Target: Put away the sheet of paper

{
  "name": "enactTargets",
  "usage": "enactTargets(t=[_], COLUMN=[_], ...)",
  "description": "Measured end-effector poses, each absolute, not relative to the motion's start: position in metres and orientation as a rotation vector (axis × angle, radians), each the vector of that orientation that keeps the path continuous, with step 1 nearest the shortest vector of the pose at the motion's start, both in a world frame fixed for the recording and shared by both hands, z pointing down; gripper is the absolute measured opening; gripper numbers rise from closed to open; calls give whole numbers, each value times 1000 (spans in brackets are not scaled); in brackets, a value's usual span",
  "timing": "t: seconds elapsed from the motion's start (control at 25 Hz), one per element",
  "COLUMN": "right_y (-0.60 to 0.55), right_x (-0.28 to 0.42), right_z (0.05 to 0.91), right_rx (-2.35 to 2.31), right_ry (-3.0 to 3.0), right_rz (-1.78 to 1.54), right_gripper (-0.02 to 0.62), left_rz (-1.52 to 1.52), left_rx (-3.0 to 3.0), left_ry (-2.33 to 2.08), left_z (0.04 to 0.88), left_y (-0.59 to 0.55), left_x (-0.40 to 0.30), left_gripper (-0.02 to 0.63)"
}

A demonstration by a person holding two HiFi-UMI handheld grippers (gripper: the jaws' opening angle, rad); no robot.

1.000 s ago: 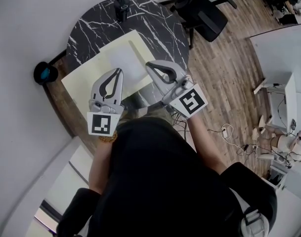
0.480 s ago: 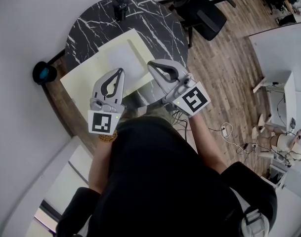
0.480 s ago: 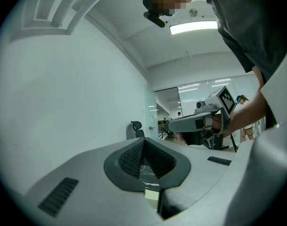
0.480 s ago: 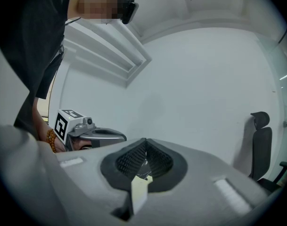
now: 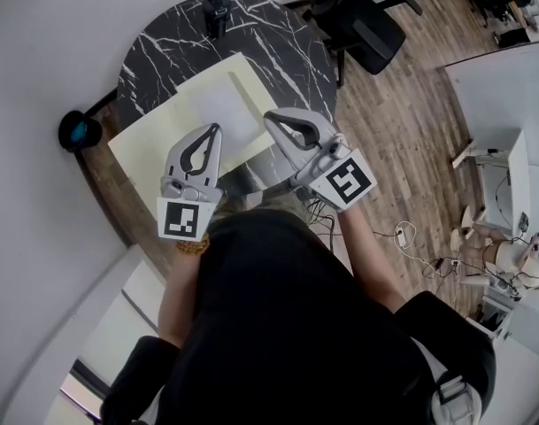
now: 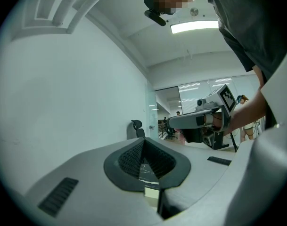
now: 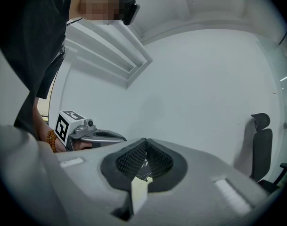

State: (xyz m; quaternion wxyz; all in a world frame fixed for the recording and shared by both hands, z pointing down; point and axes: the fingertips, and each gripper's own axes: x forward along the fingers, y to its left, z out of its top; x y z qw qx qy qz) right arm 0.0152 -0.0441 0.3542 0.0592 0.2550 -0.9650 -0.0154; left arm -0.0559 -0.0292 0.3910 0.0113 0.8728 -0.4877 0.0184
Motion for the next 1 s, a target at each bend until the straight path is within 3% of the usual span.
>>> enactTargets(t=[1.0], right_y=[-45], right_x=[1], right_z=[359], right_rx=[740], right_ry=[-2912], right_rz=[-72], right_gripper=[-3], left_rz=[66], left_rx=[2675], left_ry=[-1544], left_z=[400], left_y=[-31], left_x=[-71], left_gripper=[11])
